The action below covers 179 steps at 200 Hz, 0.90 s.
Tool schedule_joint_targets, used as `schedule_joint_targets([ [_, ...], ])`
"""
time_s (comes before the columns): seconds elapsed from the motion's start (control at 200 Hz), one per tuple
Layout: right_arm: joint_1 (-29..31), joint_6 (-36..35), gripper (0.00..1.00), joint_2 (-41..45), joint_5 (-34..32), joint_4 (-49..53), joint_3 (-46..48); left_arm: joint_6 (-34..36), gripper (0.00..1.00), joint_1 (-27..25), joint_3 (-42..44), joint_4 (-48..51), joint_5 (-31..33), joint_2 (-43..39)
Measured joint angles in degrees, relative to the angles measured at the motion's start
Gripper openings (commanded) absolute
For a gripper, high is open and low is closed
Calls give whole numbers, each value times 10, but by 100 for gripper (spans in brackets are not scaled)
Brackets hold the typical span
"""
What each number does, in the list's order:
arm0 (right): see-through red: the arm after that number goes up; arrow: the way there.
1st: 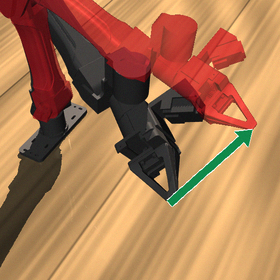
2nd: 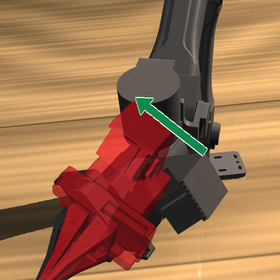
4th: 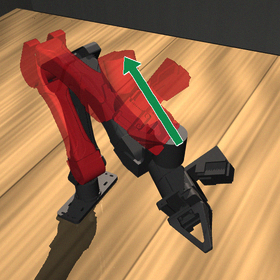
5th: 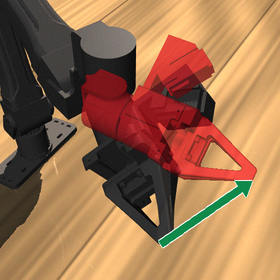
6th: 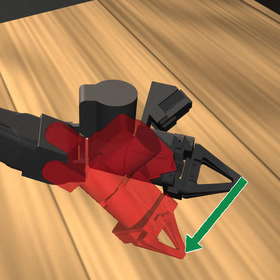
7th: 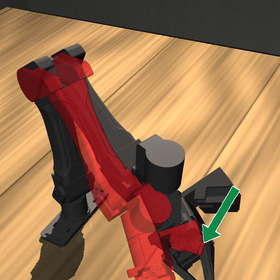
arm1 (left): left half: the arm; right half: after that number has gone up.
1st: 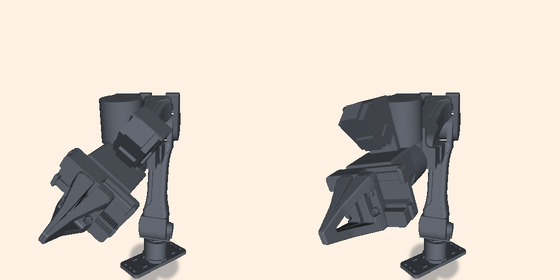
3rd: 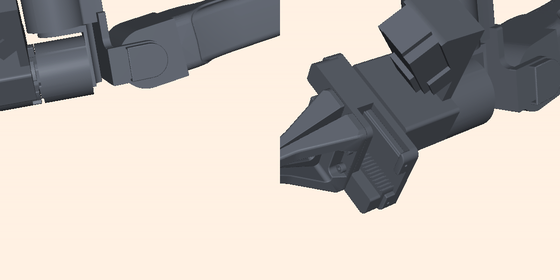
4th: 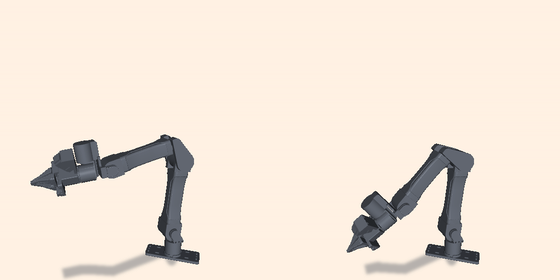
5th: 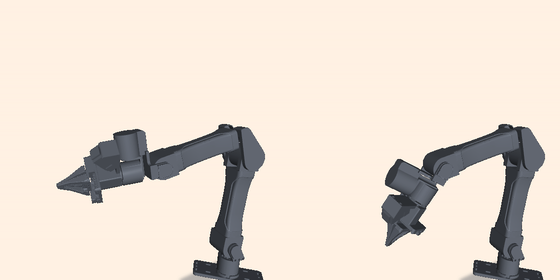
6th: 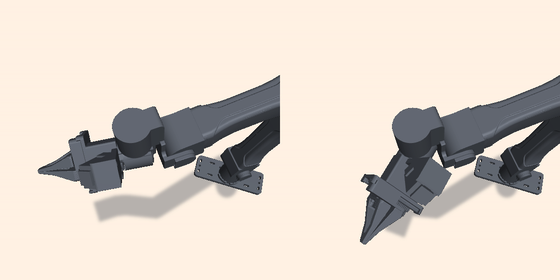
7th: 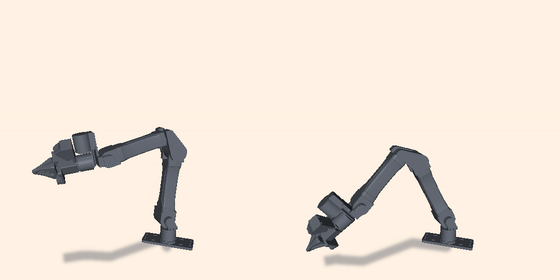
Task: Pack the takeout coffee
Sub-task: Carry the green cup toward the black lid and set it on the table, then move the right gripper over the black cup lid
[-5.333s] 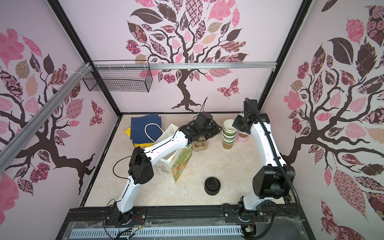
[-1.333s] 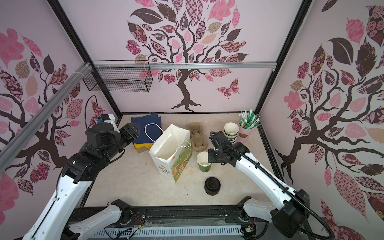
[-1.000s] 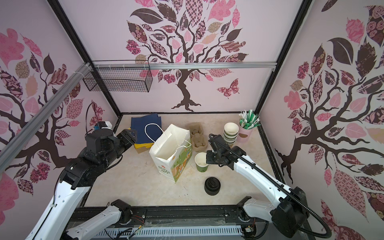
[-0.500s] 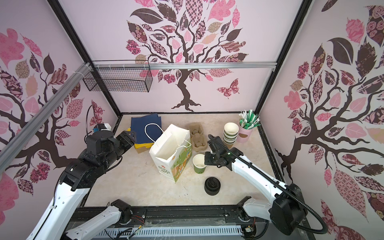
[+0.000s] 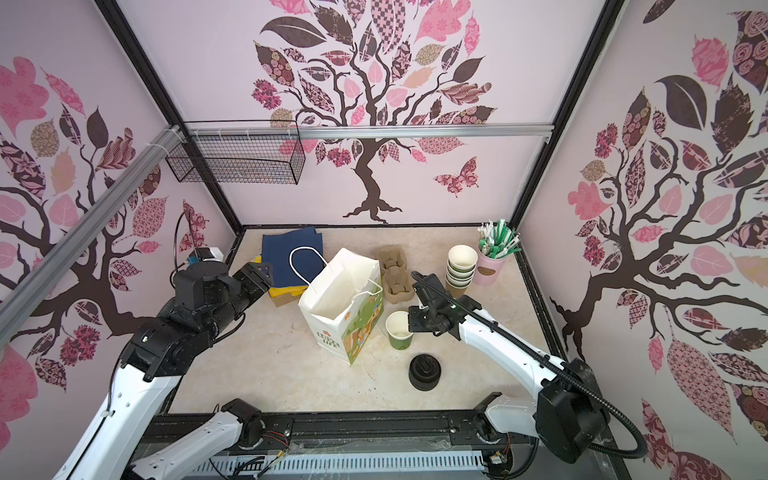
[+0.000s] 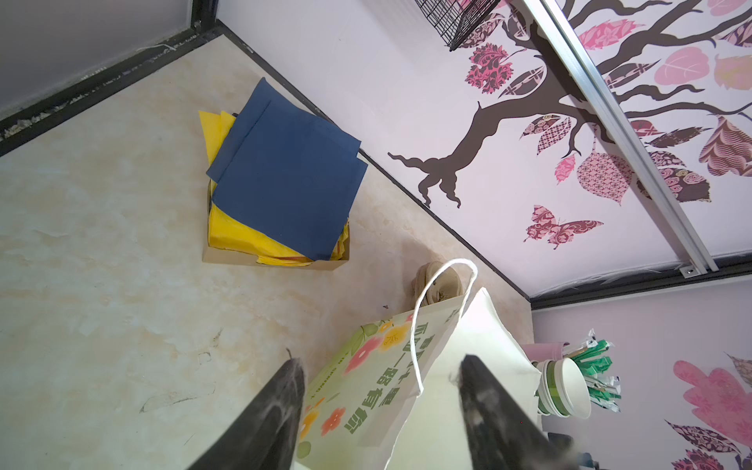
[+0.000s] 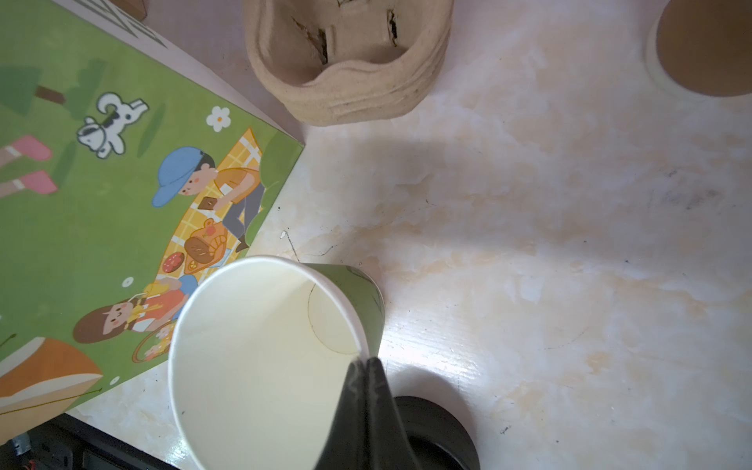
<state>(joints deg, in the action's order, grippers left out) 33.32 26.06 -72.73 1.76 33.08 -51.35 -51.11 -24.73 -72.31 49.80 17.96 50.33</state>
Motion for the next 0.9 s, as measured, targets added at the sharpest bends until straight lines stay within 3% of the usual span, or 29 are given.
schedule_joint_targets([
  [0.07, 0, -4, 8, -2, 0, -3, 1, 0, 64, 0, 0, 0, 0, 0],
  [0.17, 0, -9, 34, -2, 0, -1, 1, 0, 64, 0, 0, 0, 0, 0],
  [0.295, 0, -10, 54, -1, -1, 21, -10, 0, 65, 0, 0, 0, 0, 0],
  [0.585, 9, 19, 65, 52, 2, 152, -59, 1, 66, 0, 2, -9, -4, 0],
  [0.77, 97, 91, 76, 97, 8, 219, 5, 0, 66, 0, 10, -14, -11, 1],
  [0.895, 108, 120, 79, 98, 12, 223, 51, 0, 66, 0, 14, -17, -17, 2],
])
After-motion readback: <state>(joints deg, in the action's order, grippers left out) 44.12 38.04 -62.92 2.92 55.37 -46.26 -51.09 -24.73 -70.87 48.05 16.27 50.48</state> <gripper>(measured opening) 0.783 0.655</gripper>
